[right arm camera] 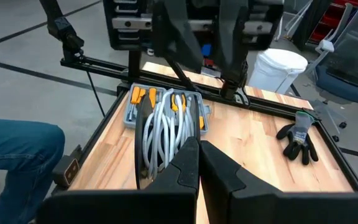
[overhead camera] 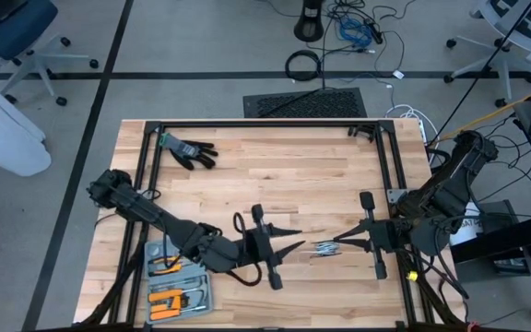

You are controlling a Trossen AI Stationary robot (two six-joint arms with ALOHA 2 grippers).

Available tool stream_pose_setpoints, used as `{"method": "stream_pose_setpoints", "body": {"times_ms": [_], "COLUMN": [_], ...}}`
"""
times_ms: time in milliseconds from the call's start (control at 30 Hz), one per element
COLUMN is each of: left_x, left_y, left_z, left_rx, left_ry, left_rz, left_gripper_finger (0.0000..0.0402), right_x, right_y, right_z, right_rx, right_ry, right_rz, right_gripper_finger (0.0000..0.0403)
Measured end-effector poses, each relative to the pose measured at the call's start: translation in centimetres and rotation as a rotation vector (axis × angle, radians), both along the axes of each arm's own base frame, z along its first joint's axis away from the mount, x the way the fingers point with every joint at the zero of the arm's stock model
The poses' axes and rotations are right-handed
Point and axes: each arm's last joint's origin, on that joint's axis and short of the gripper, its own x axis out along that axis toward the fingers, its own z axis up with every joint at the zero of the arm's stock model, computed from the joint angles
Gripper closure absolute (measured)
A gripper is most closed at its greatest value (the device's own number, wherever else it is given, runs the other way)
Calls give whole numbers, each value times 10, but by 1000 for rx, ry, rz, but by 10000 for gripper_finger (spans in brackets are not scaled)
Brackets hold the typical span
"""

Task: Coil cords
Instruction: Coil the white cable wire into the spool

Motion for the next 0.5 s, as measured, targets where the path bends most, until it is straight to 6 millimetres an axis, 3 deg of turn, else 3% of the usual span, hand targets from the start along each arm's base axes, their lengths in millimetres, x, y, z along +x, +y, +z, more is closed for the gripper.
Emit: {"method": "stream_pose_setpoints", "body": {"times_ms": [300,367,500], "left_x": [15,11,-3], "left_y": [-6,-8,-7], "left_z": [-48,-48,-23], "left_rx": [-59,-41,12], "left_ry": [134,141,88], "left_rz": [-4,14,27], "left_gripper_finger": [295,295,295], "right_x": [0,-1,-1], "right_y": [-1,-1,-1], "right_z": [-2,-2,-2], "right_rx": [30,35,43], "right_ry": [17,22,24], "right_rz": [-14,-18,-21], "right_gripper_finger": [403,403,403]}}
